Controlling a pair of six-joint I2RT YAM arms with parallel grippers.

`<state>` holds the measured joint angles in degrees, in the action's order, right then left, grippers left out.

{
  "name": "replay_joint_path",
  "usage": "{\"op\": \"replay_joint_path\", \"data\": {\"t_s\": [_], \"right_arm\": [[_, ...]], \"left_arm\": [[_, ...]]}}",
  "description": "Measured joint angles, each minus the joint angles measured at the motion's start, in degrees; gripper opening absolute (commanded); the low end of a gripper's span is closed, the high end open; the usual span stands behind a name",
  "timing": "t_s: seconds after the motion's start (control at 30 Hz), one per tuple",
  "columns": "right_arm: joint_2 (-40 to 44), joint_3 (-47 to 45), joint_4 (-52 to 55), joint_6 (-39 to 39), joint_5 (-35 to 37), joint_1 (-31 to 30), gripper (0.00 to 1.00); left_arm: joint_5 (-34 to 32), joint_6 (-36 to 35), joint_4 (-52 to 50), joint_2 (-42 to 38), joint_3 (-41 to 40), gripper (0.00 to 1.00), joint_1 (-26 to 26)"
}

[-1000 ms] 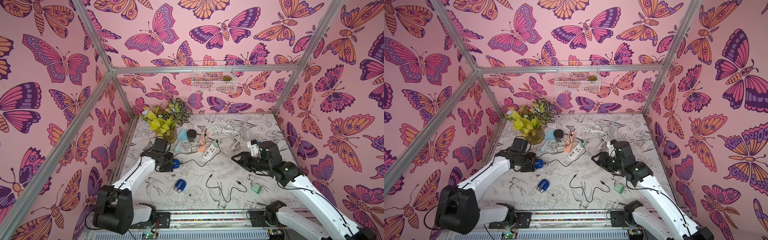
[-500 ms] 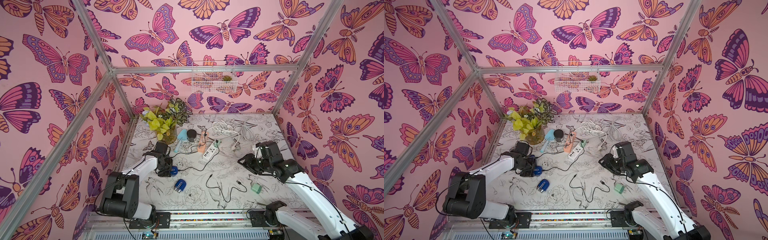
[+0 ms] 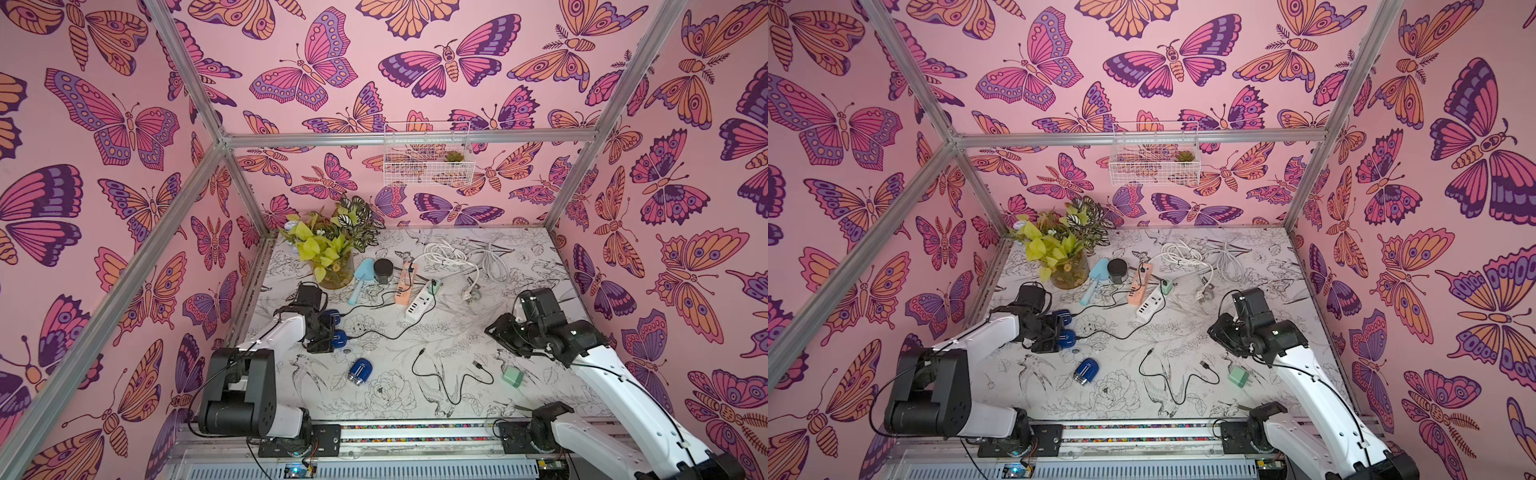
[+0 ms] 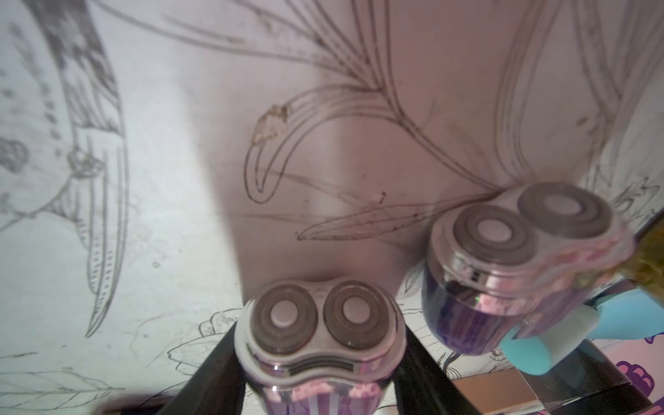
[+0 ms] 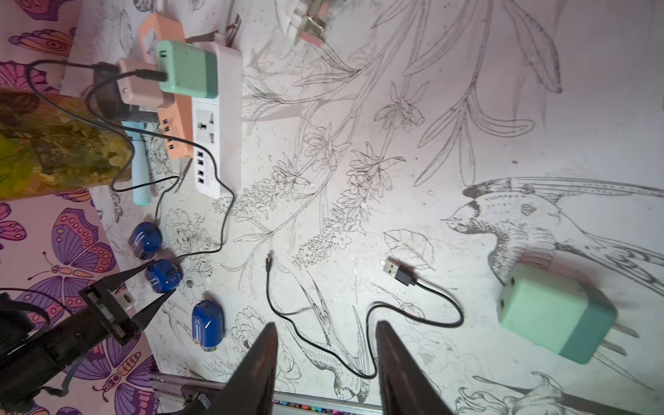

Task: Charge the electric shaver
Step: Place the electric shaver at the center of the board.

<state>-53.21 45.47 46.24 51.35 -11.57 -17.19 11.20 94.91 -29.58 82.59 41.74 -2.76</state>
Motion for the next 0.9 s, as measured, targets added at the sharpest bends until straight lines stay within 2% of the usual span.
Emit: {"op": "replay_joint_path", "data": {"t_s": [0.07,0.17,0.4,0.57,0.67,0.8,0.9], "right_arm": [[-0.11,0.00,1.40,0.79,1.33,0.31,0.46],[-0.81,0.00,3.72,2.01,3.48,0.94,0.45],[-2.75,-1.38,9.70,6.91,6.62,5.20,0.45],[-2.91,-4.44,12.07,13.25,6.84,7.26,0.51],[-3.43,-5.29,11.65,17.75,5.53,7.72,0.54],[-4.83,-6.62,8.90,22.56,2.14,7.80,0.54],[-6.73,-6.97,6.97,24.37,-0.15,7.78,0.48]], "left_arm": [[0.11,-0.57,0.00,-0.02,-0.04,0.08,0.85],[0.39,-1.38,-0.02,-0.02,-0.04,0.29,1.25],[0.83,-2.62,-0.13,-0.11,-0.04,0.60,1.33],[1.46,-4.22,-2.21,-0.39,-0.13,0.83,1.36],[2.34,-4.90,-3.67,-1.05,-0.13,0.91,1.36],[3.56,-5.79,-5.73,-2.12,0.39,0.94,1.36],[4.02,-6.49,-7.89,-3.08,1.44,0.95,1.25]]}}
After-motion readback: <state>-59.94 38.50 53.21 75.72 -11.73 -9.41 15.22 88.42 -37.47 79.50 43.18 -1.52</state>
